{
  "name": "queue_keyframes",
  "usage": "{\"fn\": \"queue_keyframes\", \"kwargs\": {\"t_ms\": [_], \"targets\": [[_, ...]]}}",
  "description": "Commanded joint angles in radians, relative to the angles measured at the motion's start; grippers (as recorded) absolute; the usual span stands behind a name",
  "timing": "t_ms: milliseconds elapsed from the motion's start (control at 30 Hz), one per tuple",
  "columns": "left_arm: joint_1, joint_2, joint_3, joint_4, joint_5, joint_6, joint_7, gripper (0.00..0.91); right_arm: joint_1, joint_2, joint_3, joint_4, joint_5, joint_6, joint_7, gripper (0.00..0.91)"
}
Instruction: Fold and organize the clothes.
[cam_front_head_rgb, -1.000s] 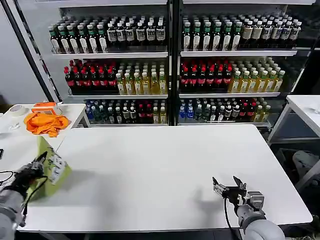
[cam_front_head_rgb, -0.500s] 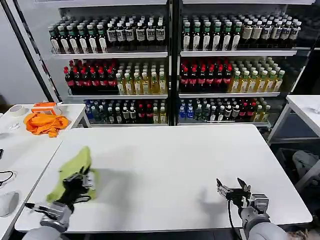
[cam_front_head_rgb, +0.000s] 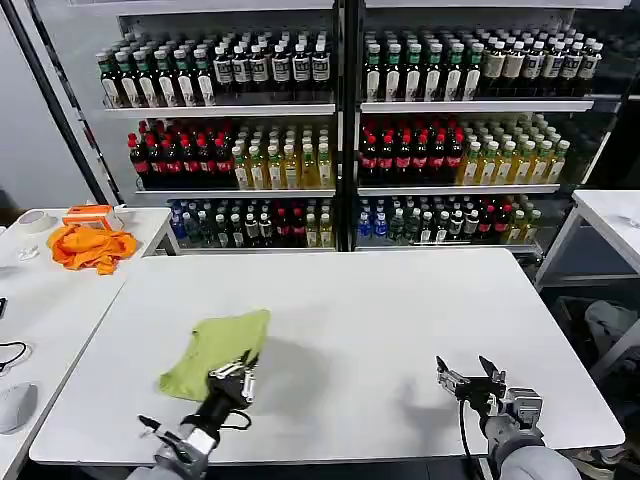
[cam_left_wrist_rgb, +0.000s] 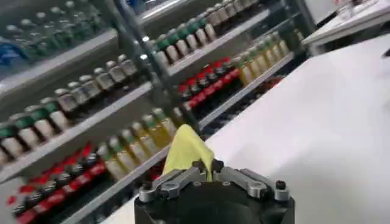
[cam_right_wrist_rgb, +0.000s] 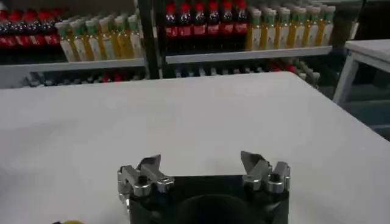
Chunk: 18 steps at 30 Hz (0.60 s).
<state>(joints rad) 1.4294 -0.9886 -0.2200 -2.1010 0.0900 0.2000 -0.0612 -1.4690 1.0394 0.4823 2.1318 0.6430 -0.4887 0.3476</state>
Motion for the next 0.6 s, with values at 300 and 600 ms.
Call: {"fn": "queue_keyframes", "kwargs": {"t_ms": [300, 600], "targets": [[-0.173, -0.207, 0.197, 0.046, -0.493, 0.018, -0.075, 0.907, 0.039, 0.010, -0.047, 0.022, 0.041, 0.004, -0.055, 0.907], [0.026, -0.193, -0.076, -0.135, -0.575, -0.060, -0.118, 0.907, 0.174, 0.043, -0.243, 0.008, 0.186, 0.010, -0.052, 0.907]]}}
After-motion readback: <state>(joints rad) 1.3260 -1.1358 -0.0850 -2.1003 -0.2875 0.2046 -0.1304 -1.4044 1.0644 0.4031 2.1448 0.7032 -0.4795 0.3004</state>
